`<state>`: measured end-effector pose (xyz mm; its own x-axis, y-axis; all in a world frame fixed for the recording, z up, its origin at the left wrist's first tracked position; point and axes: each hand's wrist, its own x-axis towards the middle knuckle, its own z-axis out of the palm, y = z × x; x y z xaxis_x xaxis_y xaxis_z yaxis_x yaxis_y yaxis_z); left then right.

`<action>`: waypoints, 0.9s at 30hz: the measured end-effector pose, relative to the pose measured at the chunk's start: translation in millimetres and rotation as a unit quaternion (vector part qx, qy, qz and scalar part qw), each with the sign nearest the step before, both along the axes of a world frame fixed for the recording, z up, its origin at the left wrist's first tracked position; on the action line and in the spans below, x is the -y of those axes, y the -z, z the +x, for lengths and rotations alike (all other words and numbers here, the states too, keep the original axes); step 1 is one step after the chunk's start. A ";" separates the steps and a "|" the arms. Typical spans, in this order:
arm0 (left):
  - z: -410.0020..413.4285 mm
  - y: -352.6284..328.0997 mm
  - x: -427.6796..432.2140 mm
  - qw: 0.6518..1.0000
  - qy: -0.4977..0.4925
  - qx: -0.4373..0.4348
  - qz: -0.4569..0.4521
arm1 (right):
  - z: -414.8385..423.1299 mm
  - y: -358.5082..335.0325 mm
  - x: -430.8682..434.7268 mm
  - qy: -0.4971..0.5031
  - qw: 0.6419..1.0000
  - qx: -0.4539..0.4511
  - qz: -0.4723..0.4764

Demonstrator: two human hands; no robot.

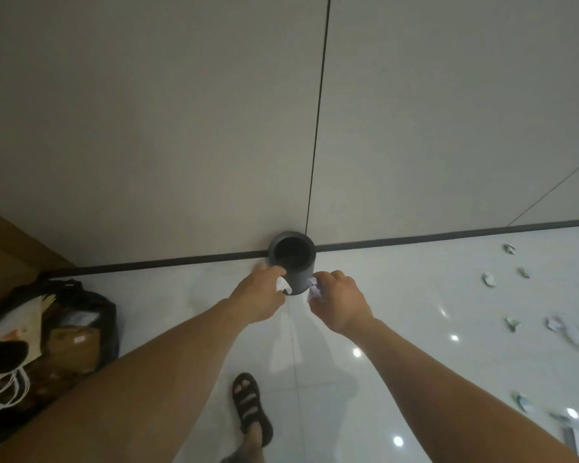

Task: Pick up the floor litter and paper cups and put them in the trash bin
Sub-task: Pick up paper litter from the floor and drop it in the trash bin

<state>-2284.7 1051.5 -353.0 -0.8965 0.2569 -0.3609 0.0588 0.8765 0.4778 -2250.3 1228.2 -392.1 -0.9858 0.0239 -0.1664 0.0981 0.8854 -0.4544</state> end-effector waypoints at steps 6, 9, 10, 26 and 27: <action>-112.9 23.8 -1.5 0.999 0.035 0.016 0.014 | -102.0 26.7 7.8 0.034 0.999 0.039 0.010; -165.4 38.5 0.4 0.998 0.054 0.032 0.005 | -145.6 44.5 10.1 0.053 0.997 0.050 0.013; -181.8 44.6 0.2 0.998 0.056 0.040 0.004 | -158.6 51.4 9.2 0.056 0.997 0.051 0.013; -360.6 242.1 -67.9 0.986 0.044 0.145 -0.065 | -335.0 262.5 -40.3 0.052 0.990 0.118 -0.058; -369.2 263.6 -73.3 0.986 0.042 0.148 -0.061 | -343.9 282.3 -42.8 0.056 0.989 0.127 -0.060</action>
<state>-2653.9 1124.8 -616.6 -0.7244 0.2634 -0.6370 0.0063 0.9266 0.3760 -2594.2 1271.0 -674.4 -0.9046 0.0950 -0.4156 0.3157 0.8044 -0.5033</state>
